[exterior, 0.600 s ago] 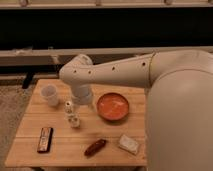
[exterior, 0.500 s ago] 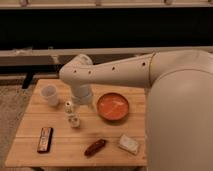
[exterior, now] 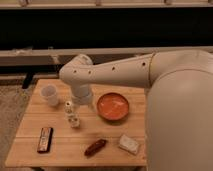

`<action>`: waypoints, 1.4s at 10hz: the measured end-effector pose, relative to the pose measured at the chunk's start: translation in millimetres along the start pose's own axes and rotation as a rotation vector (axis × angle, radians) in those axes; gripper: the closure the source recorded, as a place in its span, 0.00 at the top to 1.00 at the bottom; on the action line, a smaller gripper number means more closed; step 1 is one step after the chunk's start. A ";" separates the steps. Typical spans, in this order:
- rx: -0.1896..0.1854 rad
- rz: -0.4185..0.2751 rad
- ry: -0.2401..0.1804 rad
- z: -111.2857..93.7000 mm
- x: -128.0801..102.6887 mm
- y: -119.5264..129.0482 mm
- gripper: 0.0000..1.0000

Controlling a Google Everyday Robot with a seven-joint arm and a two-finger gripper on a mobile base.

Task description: Knock the bottle over

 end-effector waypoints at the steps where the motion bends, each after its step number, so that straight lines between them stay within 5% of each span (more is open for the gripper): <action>1: 0.000 0.000 0.000 0.0 0.0 0.0 0.65; 14: 0.001 -0.012 -0.002 0.5 -6.1 4.8 0.65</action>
